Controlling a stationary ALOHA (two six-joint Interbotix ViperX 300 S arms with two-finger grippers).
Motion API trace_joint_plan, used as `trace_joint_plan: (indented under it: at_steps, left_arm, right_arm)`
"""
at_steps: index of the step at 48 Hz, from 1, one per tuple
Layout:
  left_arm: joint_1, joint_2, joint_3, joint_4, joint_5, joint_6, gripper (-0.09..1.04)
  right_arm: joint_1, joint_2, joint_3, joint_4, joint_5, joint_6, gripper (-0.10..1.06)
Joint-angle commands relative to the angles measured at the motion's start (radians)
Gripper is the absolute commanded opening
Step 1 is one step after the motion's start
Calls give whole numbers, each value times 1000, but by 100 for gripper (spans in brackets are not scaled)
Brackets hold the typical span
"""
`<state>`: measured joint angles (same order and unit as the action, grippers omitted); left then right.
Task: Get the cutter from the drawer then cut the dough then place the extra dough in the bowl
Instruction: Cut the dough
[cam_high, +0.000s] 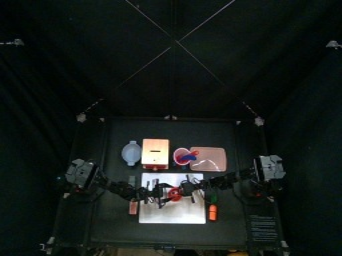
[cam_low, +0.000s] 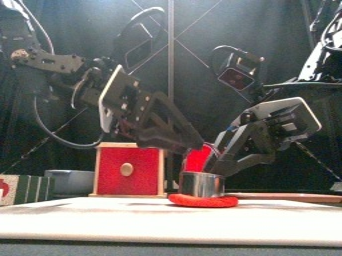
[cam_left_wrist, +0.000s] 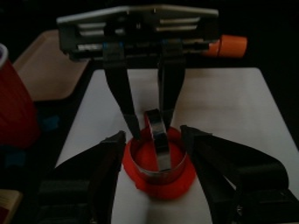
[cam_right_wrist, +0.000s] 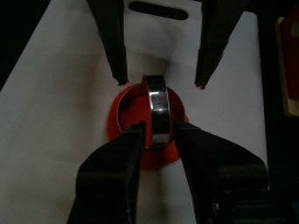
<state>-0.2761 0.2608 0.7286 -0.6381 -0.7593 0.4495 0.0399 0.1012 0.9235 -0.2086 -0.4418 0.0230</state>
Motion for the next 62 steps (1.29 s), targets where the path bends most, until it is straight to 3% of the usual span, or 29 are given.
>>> trace_joint_plan:
  at_steps: [1, 16, 35, 62]
  left_arm:
    - [-3, -57, 5, 18, -11, 0, 89]
    - [-23, -55, 57, 3, -11, -8, 85]
    - [-61, 15, 41, -48, 6, -11, 61]
    - [-58, 117, -8, -78, 81, -11, 59]
  right_arm:
    - [8, -43, -23, 11, 17, -2, 76]
    - [15, -55, -84, 5, 109, -6, 76]
    - [37, -106, -173, -5, 341, -3, 76]
    - [69, -117, -210, -6, 428, -8, 76]
